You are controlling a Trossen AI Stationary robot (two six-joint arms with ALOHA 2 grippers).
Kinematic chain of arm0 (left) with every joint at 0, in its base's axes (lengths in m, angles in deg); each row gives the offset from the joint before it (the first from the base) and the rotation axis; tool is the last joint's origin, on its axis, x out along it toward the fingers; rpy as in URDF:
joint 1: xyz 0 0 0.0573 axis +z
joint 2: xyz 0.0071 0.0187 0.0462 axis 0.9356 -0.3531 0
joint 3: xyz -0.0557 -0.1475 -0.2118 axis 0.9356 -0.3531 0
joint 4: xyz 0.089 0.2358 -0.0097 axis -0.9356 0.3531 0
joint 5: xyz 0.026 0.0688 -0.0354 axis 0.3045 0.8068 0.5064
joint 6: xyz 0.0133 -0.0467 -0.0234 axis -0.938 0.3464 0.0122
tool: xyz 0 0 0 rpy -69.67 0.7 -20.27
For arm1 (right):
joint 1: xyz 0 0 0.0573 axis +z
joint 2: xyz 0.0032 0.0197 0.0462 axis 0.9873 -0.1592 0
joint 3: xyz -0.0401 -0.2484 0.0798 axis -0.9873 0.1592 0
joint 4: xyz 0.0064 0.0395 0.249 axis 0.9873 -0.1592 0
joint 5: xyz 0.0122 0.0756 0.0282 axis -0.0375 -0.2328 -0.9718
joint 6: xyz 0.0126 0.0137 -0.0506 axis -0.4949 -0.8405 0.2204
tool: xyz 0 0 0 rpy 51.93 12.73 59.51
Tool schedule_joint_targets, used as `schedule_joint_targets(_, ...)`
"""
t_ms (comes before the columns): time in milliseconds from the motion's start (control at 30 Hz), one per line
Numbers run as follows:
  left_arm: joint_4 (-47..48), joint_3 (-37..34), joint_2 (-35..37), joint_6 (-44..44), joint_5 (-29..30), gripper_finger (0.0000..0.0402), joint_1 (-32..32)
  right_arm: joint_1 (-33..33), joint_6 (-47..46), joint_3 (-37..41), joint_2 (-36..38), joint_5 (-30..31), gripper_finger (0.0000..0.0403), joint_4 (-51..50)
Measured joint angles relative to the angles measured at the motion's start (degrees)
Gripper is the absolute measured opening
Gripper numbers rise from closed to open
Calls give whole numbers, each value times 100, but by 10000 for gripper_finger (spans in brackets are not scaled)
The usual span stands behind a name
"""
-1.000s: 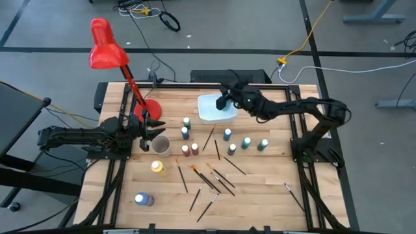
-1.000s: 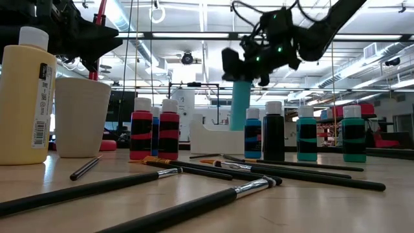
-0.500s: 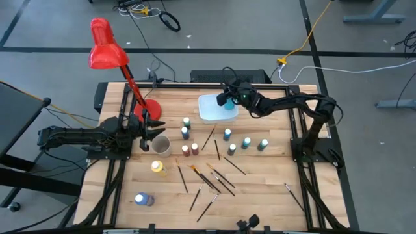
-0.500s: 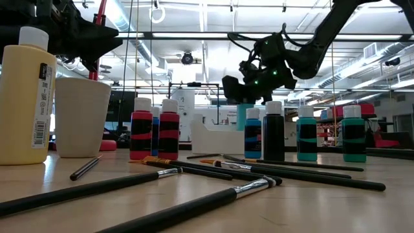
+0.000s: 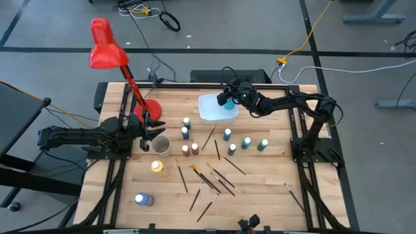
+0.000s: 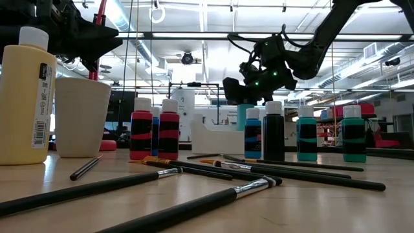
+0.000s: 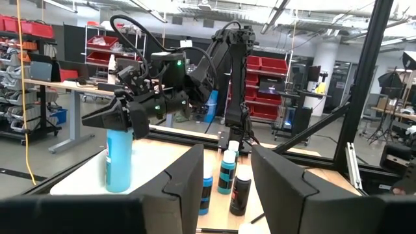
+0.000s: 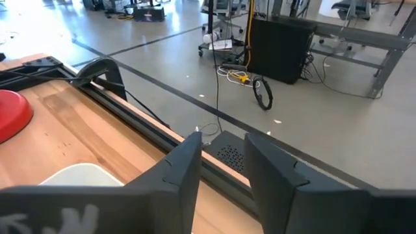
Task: Pick & Place Paint Supplies
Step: Put the large light blue paint bottle into the white bin, then put the large yellow paint bottle into the white bin
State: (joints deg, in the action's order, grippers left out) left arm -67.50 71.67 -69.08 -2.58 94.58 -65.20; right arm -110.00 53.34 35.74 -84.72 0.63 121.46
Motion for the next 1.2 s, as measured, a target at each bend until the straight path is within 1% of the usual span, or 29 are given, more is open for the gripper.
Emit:
schedule_joint_targets(100, 0, 0, 1, 19, -1, 139, 0, 58, 320, 4, 70, 9, 143, 64)
schedule_joint_targets(200, 0, 0, -1, 21, -1, 139, 0, 166, 640, 4, 328, 5, 155, 95)
schedule_joint_targets(300, 1, 0, -1, 21, -25, 139, 0, 328, 698, 4, 644, -12, 163, 87)
schedule_joint_targets(400, 2, 0, -1, 21, -272, 139, 0, 529, 695, 4, 958, -428, 164, 72)
schedule_joint_targets(467, 0, 0, 2, 21, -652, 139, 0, 690, 588, 4, 1154, -856, 162, 66)
schedule_joint_targets(533, 0, 0, 0, 21, -1196, 139, 0, 857, 419, 4, 1301, -1308, 159, 48)
schedule_joint_targets(667, -2, 0, -1, 29, -2578, 139, 0, 1203, 83, 4, 1502, -2105, 154, 43)
schedule_joint_targets(767, 0, 0, 2, 62, -3627, 139, -2, 1458, 70, 4, 1517, -2464, 153, 35)
schedule_joint_targets(833, -2, 0, 2, 87, -3952, 139, -4, 1617, 69, 4, 1515, -2534, 153, 24)
schedule_joint_targets(900, 0, 0, 1, 87, -3941, 139, -4, 1763, 79, 4, 1515, -2533, 153, -51)
schedule_joint_targets(1000, 1, 0, 2, 87, -3759, 139, -32, 1948, 93, 4, 1504, -2531, 153, -106)
schedule_joint_targets(1200, 2, -1, -259, 82, -3721, 139, -435, 2201, 93, 4, 1506, -2533, 152, -46)
